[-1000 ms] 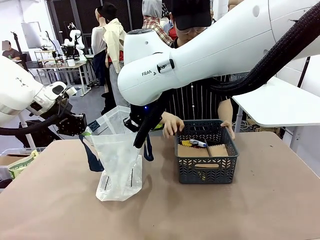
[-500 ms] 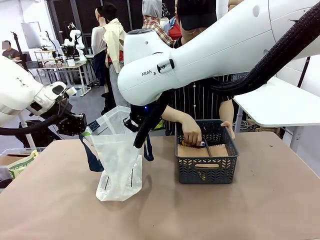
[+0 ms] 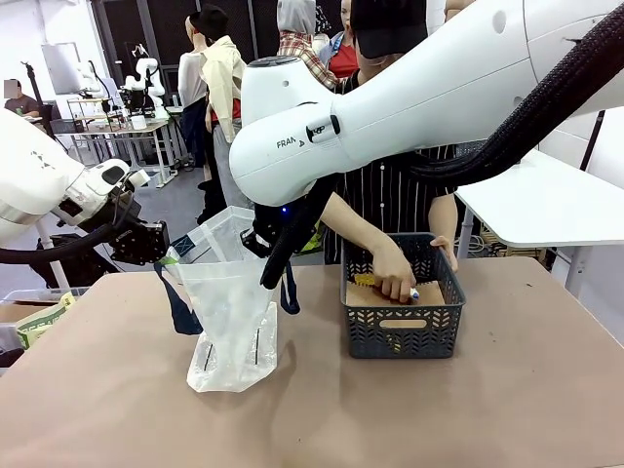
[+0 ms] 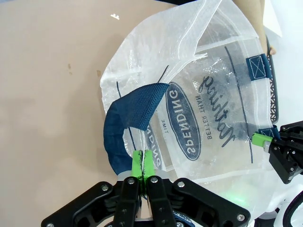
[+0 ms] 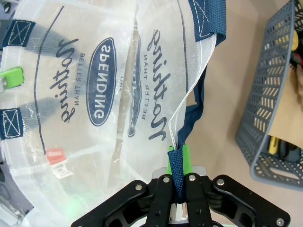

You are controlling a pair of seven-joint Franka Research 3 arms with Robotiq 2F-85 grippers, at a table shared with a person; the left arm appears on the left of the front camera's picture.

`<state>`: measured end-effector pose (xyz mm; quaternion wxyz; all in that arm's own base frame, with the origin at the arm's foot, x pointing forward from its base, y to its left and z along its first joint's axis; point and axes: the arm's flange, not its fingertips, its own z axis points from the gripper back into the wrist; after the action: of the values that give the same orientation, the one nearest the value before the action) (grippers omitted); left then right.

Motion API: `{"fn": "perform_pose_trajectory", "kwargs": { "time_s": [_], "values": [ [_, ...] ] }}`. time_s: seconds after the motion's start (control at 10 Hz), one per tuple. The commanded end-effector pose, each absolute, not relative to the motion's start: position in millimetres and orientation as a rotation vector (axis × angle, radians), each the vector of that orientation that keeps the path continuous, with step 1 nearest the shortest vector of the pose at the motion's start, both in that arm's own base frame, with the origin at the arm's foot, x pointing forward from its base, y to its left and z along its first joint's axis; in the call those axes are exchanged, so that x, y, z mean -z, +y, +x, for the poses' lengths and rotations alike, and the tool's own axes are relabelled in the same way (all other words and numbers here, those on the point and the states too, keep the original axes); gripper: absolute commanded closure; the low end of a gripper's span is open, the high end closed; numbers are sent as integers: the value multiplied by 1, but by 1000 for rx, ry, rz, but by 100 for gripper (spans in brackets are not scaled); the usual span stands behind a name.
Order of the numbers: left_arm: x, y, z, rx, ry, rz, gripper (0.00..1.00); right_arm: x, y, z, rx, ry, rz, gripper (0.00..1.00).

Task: Transfer purchased items from the store into the shopping bag.
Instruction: Move the Reusable shopping bag to the right side of the table.

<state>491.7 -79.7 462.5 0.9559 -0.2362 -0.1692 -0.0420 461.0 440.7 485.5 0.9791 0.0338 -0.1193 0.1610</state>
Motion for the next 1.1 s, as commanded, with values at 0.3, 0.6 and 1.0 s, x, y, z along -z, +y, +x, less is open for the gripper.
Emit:
{"fn": "perform_pose_trajectory", "kwargs": {
  "time_s": [0.3,0.6,1.0],
  "values": [
    [-462,-79,491,77,-350,-477,100,-484,439,460,-326,-237,64,100],
    [-462,-79,491,77,-350,-477,100,-484,439,460,-326,-237,64,100],
    [-462,-79,491,77,-350,-477,100,-484,439,460,-326,-237,64,100]
  ]
}}
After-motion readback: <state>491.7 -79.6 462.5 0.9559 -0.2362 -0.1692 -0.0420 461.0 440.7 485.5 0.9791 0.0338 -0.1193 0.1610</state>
